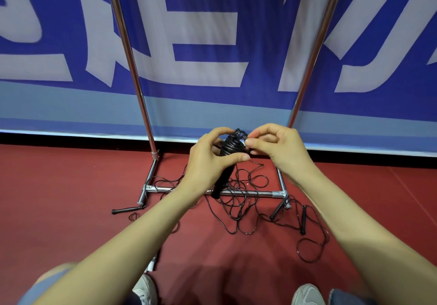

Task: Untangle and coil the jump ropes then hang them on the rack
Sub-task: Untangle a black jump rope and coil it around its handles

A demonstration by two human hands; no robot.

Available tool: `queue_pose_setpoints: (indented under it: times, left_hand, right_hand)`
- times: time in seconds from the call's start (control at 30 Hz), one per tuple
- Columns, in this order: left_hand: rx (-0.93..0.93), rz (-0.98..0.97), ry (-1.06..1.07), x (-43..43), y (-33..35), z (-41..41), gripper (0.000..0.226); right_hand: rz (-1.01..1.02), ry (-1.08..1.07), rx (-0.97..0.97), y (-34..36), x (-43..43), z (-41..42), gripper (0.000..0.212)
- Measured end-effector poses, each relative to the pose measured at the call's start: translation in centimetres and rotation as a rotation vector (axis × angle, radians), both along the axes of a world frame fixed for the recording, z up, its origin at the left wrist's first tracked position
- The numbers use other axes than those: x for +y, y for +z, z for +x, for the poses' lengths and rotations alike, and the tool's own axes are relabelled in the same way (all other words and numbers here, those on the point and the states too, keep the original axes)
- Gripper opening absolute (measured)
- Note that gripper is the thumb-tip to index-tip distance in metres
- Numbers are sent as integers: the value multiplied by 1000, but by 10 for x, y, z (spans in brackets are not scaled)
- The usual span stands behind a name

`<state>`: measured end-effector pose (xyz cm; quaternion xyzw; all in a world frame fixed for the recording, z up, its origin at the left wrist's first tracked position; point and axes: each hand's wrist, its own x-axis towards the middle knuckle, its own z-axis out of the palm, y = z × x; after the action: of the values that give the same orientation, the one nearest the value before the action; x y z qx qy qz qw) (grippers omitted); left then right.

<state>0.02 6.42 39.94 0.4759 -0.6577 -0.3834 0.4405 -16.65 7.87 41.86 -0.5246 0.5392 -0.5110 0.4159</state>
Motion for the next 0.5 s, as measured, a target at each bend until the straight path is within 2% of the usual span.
queue_pose_setpoints:
  times: [0.13,0.27,0.5]
  left_hand:
    - [-2,53,-111,0,4,3,52]
    - [-143,6,-215,0,8,9,54]
    - [-136,44,-336,-2,10,15,48]
  right_hand:
    - [-17,-4,119,2,3,0,14]
    - [-25,1,116,3,6,-1,13]
    - [-18,-12,125,6,9,-3,12]
